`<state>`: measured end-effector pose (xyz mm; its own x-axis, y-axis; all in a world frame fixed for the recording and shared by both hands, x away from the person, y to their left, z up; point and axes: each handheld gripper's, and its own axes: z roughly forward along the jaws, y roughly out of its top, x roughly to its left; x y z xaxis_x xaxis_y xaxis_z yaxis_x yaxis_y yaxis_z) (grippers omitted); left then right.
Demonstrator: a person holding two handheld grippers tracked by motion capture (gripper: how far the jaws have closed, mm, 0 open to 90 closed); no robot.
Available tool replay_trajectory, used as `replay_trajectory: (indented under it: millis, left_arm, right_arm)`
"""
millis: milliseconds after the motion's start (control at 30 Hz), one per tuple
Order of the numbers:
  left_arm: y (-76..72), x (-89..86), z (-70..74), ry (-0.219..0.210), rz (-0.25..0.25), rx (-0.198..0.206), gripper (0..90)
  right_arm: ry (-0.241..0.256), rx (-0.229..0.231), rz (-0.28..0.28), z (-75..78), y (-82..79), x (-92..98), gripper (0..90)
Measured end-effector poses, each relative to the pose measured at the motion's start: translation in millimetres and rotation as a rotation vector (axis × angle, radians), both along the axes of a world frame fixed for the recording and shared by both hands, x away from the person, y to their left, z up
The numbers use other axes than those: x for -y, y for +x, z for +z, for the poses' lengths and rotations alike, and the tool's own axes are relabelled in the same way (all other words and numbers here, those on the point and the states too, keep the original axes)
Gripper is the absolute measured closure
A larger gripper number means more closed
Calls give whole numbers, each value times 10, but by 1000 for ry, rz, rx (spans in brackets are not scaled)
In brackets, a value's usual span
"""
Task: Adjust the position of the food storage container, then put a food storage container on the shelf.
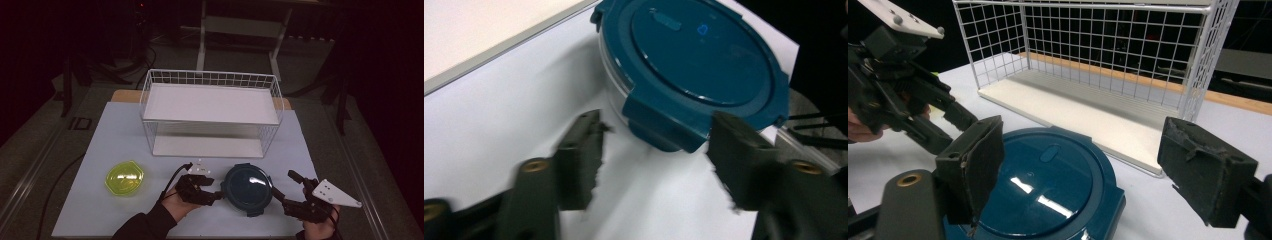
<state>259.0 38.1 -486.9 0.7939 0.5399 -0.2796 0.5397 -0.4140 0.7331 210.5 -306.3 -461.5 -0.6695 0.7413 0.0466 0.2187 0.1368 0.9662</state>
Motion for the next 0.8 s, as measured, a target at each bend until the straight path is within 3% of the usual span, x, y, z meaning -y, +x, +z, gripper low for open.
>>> replay_trajectory:
  millis: [67, 133, 167, 333, 367, 400, 433, 467, 500, 533, 600, 667, 700, 733, 767, 800]
  left_arm:
    - [-10, 26, 15, -21, -19, -15, 210]
    - [-13, 43, 27, -23, -31, -13, 153]
    - [-13, 43, 27, -23, -31, -13, 133]
    - [80, 56, -34, -77, 5, -122, 139]
    - [80, 56, -34, -77, 5, -122, 143]
    - [118, 44, -83, -94, 33, -170, 143]
    - [126, 44, -98, -106, 43, -187, 151]
    - [173, 16, -146, -124, 52, -248, 159]
    - [173, 16, -146, -124, 52, -248, 159]
    - [223, -7, -202, -183, 70, -317, 160]
    - [269, -20, -254, -236, 83, -382, 162]
    - [308, -8, -297, -262, 104, -445, 199]
    - [308, -8, -297, -262, 104, -445, 201]
    - [340, 0, -340, -286, 113, -498, 223]
    - [340, 0, -340, -286, 113, -498, 240]
    - [371, -2, -381, -305, 138, -542, 267]
  right_arm:
    - [2, -4, -1, -4, 4, -1, 184]
    - [-7, -3, -2, -5, 9, -15, 184]
    - [-7, -3, -2, -5, 9, -15, 184]
    - [-29, 18, 4, 13, -11, -47, 185]
    - [-29, 18, 4, 13, -11, -47, 185]
    - [-28, 20, 4, 18, -14, -49, 186]
    - [-26, 27, 3, 26, -23, -51, 185]
    - [-28, 32, 2, 30, -27, -53, 186]
    - [-28, 32, 2, 30, -27, -53, 186]
    - [-34, 35, 6, 36, -30, -58, 185]
    - [-44, 41, 9, 45, -42, -66, 186]
    - [-55, 50, 15, 59, -62, -72, 186]
    - [-54, 54, 17, 65, -69, -72, 186]
    - [-52, 51, 17, 71, -73, -72, 185]
    - [-52, 51, 17, 71, -73, -72, 185]
    - [-58, 53, 14, 79, -76, -70, 184]
